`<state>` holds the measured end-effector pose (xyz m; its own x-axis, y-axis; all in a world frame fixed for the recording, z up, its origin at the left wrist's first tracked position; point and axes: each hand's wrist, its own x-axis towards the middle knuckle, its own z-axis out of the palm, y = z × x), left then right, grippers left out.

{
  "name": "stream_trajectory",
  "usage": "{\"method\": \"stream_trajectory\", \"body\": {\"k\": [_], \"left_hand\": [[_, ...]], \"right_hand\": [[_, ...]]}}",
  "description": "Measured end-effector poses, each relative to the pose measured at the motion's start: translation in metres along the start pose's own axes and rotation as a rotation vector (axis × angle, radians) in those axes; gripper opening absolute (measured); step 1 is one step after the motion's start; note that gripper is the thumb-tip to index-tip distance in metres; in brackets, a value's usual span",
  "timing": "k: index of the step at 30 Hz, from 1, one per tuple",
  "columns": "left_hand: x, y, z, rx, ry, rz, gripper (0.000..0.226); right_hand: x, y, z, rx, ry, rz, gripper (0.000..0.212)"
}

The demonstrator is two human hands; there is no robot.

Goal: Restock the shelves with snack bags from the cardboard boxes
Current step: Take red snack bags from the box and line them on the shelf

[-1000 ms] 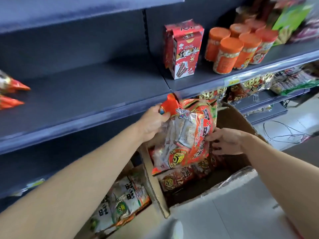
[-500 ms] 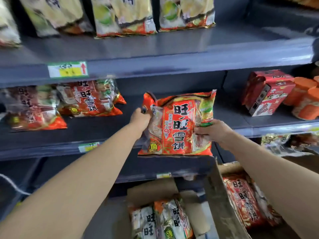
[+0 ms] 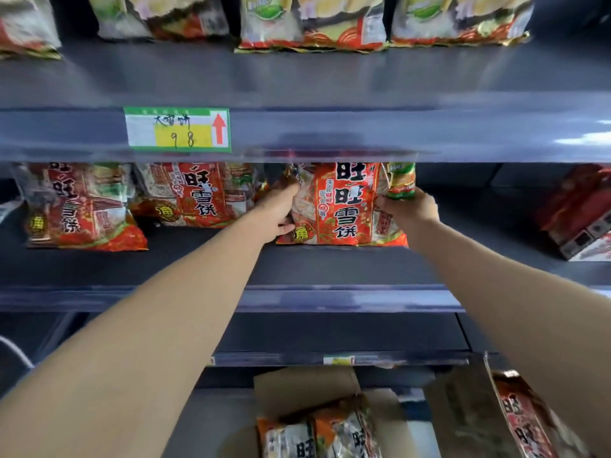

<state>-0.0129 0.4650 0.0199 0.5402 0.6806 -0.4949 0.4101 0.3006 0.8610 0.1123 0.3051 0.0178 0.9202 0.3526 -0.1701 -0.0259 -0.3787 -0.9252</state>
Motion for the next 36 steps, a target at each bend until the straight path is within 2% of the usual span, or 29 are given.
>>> {"method": "stream_trajectory", "body": {"k": [5,9,11,12,14,18,20,22,23,25,27,31,34,36], "left_hand": [[0.036,0.013,0.013,-0.019,0.078,0.067,0.031],[0.062,0.018,0.02,-0.049,0.222,0.127,0.011],[0.068,0.021,0.024,-0.04,0.246,0.14,0.021],[0.07,0.023,0.025,-0.016,0.232,0.138,0.03],[0.069,0.025,0.027,0.062,0.178,0.099,0.039],[0.071,0.022,0.033,0.136,0.172,0.207,0.04],[0.074,0.018,0.035,0.188,0.211,0.234,0.026],[0.079,0.015,0.035,0.206,0.272,0.239,0.01],[0.08,0.014,0.036,0.225,0.319,0.254,0.009],[0.075,0.012,0.04,0.281,0.423,0.285,0.025],[0.062,0.007,0.048,0.335,0.457,0.323,0.032],[0.016,-0.01,0.076,0.405,0.274,0.418,0.031],[-0.021,-0.033,0.105,0.45,0.096,0.463,0.027],[-0.042,-0.047,0.127,0.472,-0.01,0.479,0.027]], "right_hand": [[0.055,-0.003,0.023,-0.134,0.025,-0.011,0.037],[0.091,0.003,0.045,-0.175,0.007,-0.003,0.045],[0.105,0.005,0.053,-0.083,-0.003,0.042,0.049],[0.11,0.005,0.055,-0.015,-0.01,0.06,0.042],[0.121,0.006,0.061,0.061,-0.007,0.08,0.013],[0.126,0.009,0.064,-0.036,-0.054,0.026,0.004],[0.122,0.01,0.063,-0.071,-0.084,-0.009,0.012],[0.115,0.012,0.059,-0.122,-0.044,-0.053,0.037],[0.112,0.014,0.055,-0.132,-0.008,-0.073,0.044],[0.101,0.016,0.044,-0.134,0.041,-0.085,0.039],[0.088,0.021,0.03,-0.16,0.052,-0.118,0.023],[0.036,0.028,-0.006,-0.284,0.006,-0.237,0.041],[0.001,0.044,-0.035,-0.377,-0.04,-0.303,0.026],[-0.02,0.06,-0.058,-0.437,-0.036,-0.309,0.033]]}}
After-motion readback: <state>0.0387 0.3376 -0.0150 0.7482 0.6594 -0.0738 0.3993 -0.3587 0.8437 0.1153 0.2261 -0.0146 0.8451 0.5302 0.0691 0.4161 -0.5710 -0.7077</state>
